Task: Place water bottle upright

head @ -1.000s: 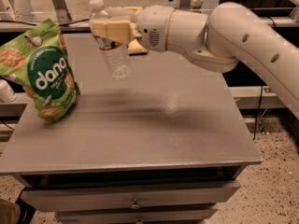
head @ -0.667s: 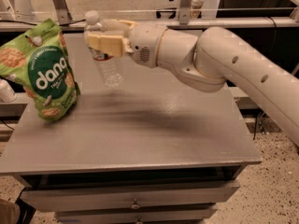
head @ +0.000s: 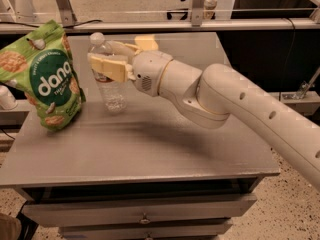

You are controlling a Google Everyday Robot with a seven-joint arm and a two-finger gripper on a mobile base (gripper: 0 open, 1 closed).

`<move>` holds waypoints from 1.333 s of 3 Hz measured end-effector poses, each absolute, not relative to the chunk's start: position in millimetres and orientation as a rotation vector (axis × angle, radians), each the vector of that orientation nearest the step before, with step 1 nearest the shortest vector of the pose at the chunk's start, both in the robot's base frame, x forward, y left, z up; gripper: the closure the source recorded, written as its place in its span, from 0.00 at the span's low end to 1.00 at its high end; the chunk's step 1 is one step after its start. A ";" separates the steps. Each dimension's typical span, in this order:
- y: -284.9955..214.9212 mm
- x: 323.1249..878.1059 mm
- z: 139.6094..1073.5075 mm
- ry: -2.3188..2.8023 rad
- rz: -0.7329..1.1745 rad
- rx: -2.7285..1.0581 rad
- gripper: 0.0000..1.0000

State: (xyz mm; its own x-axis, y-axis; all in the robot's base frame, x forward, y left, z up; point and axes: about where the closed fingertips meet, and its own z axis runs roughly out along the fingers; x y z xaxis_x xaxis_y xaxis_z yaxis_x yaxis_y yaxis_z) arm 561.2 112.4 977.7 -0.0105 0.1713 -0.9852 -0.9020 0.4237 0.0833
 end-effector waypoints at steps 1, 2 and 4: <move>111.0 560.6 967.5 1.314 0.984 -0.692 0.83; 107.9 560.4 960.2 1.327 0.982 -0.654 0.60; 107.1 559.9 959.0 1.331 0.982 -0.644 0.13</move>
Offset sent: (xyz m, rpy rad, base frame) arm 0.0009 -0.0132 -0.0287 0.0590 0.0677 -0.0946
